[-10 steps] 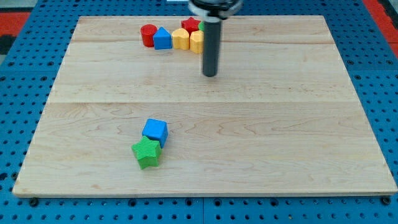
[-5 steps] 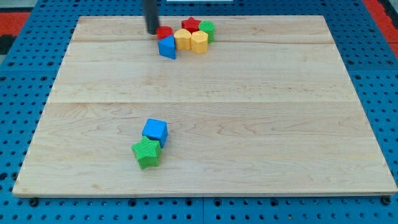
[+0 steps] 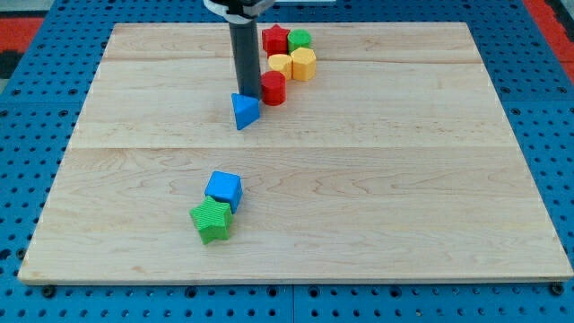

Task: Place the blue triangle at the left center

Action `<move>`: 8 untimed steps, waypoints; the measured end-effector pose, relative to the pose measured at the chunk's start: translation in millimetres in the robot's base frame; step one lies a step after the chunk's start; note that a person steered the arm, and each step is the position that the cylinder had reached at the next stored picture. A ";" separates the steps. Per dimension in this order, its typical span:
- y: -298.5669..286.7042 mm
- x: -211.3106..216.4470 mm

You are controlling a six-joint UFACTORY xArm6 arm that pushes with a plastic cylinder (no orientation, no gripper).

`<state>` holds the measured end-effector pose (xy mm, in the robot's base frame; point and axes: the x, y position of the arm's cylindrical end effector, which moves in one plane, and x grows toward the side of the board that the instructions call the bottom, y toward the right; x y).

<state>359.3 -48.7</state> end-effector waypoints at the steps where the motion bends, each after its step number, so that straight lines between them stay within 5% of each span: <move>1: 7.8 4.6; 3: 9.9 22.4; 5: -118.0 -21.5; 7: 6.0 19.9; 8: 7.2 53.4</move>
<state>412.8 -41.5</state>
